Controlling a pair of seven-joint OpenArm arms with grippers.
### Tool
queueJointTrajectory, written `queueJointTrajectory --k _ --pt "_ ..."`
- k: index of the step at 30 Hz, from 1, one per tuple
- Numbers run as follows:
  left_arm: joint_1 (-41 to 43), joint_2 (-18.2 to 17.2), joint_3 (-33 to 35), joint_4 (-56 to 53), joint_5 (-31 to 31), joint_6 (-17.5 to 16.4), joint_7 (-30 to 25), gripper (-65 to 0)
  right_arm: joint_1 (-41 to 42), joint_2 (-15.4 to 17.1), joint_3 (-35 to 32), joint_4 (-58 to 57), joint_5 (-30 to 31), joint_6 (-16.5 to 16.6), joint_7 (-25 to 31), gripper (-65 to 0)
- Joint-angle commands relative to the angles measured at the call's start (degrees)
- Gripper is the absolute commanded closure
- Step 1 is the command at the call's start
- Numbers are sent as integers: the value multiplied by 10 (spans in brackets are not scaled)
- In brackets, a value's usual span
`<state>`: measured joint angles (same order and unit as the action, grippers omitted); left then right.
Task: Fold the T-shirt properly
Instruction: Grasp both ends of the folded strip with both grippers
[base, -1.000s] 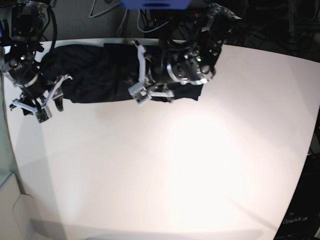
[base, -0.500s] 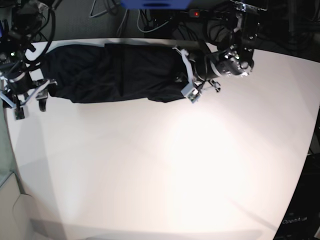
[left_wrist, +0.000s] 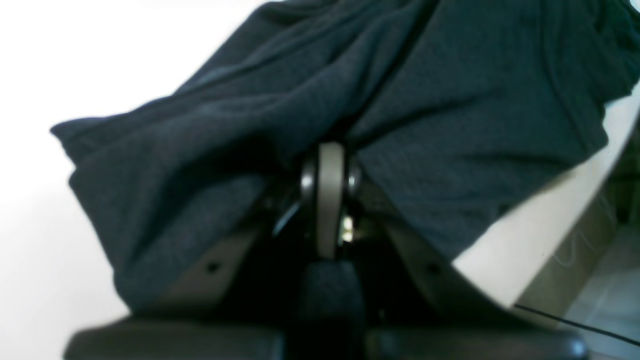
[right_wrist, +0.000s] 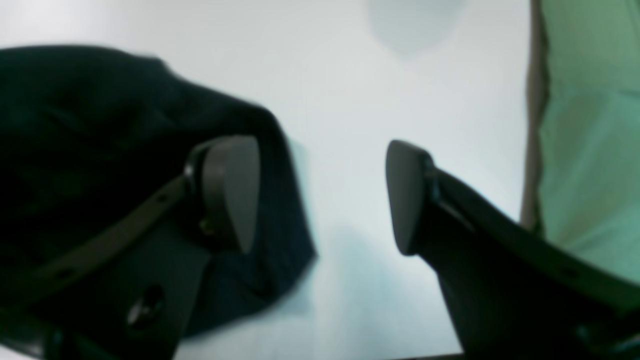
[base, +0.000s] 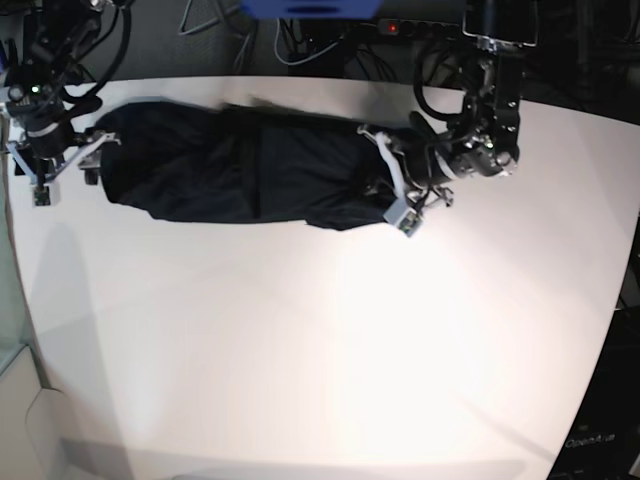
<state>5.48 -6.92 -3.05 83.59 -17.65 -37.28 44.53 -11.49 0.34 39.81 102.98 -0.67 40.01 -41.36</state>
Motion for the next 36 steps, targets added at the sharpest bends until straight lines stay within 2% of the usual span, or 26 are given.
queueJointTrajectory --k 1,5,21,29,36 --pt "-1 -8 -7 -1 31 13 23 0 2 4 2 2 7 0 8 -410" --pt "2 -11 -14 -2 31 13 23 0 -3 1 8 -3 7 0 7 -410" --pt "2 -11 -13 -1 31 13 25 0 1 -7 -41 -5 10 0 11 -410" --pt "4 -12 -13 5 31 13 29 0 28 8 -40 -91 10 0 12 -406" --pt "3 -12 -13 5 31 13 30 0 29 8 -43 -97 10 0 17 -406"
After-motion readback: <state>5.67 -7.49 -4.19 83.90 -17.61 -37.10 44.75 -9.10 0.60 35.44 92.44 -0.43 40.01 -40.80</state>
